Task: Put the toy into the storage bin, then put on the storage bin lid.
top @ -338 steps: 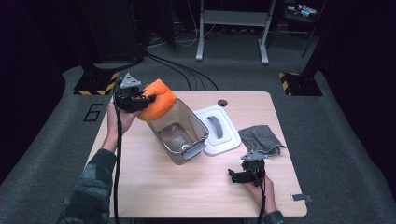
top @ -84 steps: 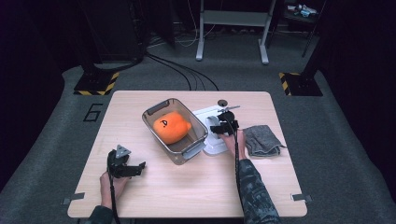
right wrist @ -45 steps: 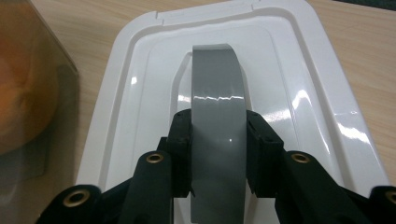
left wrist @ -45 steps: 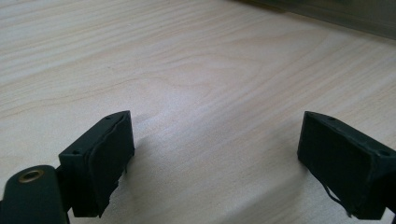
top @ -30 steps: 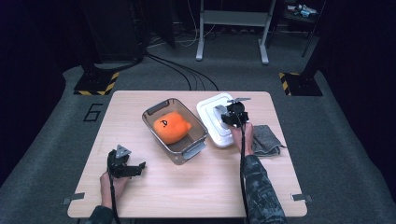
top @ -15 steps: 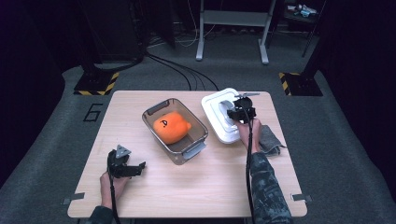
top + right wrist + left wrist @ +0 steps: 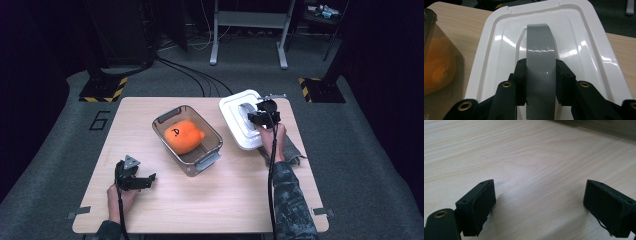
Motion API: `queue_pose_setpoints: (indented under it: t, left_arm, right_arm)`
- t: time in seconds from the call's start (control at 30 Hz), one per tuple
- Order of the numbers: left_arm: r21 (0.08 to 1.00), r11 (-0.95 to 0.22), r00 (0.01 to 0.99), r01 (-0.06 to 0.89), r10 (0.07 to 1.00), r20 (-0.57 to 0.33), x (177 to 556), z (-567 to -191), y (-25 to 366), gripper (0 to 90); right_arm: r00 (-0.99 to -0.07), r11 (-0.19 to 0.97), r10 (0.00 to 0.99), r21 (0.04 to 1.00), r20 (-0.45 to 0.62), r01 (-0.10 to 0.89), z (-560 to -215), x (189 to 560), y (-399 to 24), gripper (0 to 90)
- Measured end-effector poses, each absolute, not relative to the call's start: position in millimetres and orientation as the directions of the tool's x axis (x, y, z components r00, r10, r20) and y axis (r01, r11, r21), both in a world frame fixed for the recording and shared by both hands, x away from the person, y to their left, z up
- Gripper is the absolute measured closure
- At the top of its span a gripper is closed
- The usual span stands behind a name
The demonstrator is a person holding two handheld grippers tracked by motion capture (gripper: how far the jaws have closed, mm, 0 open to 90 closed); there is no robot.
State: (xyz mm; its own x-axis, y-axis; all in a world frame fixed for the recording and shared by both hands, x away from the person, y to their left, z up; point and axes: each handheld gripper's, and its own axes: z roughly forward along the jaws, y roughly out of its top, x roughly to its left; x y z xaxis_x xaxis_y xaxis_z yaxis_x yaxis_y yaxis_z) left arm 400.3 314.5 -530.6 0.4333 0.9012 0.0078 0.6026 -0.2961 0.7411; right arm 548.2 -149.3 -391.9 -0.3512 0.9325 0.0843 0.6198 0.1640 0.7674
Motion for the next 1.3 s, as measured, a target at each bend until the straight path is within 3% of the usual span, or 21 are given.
queue_pose_setpoints:
  t: [0.37,1.3]
  left_arm:
    - [0.742,-0.294,0.431,0.603,0.902,0.007,400,-531,314,10.5]
    - [0.741,-0.294,0.430,0.603,0.903,0.008,400,-531,314,10.5]
  right_arm:
    - [-0.377,0.172,0.922,0.780,0.088,0.602,-374,544,-150,66.7]
    - [-0.495,0.220,0.862,0.796,0.112,0.563,-337,527,-101,66.7]
